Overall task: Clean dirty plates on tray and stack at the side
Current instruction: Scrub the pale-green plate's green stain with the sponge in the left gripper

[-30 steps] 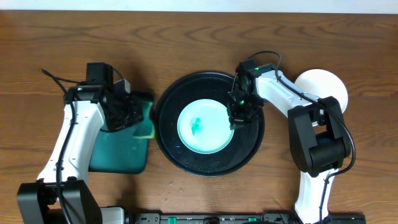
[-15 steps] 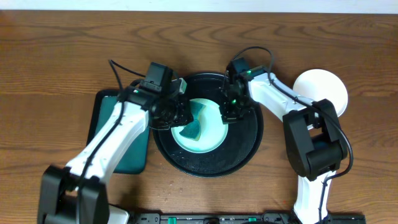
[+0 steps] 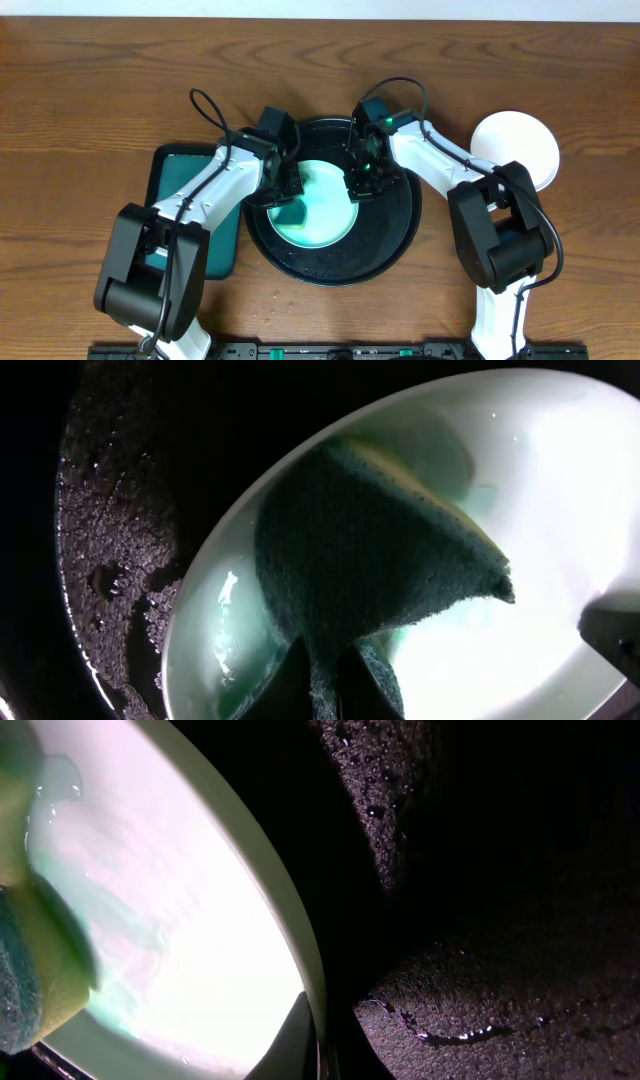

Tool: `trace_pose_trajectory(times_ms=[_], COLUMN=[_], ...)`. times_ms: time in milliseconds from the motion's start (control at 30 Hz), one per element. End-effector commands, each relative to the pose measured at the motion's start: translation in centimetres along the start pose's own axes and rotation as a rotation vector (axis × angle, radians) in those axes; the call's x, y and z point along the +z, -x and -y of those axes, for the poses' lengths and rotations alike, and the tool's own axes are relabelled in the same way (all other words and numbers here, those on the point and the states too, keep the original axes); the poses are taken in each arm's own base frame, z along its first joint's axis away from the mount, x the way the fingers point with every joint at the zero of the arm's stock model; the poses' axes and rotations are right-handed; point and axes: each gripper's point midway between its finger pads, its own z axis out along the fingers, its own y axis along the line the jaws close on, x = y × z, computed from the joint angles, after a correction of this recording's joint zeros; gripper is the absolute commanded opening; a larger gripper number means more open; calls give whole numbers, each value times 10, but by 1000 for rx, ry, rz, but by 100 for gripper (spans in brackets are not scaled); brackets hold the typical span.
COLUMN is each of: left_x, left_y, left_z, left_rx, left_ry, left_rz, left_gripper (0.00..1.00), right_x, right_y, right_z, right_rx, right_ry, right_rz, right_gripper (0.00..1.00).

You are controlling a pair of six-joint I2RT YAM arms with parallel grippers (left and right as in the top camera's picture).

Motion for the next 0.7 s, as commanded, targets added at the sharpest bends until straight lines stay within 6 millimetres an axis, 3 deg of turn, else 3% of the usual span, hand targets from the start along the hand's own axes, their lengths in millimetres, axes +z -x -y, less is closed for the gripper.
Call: trace_pose_trajectory(times_ms=[0,200,400,533,667], left_x=[10,25,57,64,58], left_y=[-6,-43,-70,-74,-59], left_z=[-2,51,93,121,138], left_rx=[-27,61,69,92,116], left_ry=[39,-88,-242,-404,-501], left_rz=[-21,-120,-254,-320,-275], left_gripper=[7,7,7,7,7], right_x=[11,11,11,11,11], right_y=[-8,-9,-15,-17,-17], right_z=[-2,-2,0,0,0], right_rx=[-4,-3,5,5,7], right_ry=[-15,-16,-23,-24,-25], right_rz=[-32,-36,-60,-66,-69], right_gripper=[1,1,1,1,1])
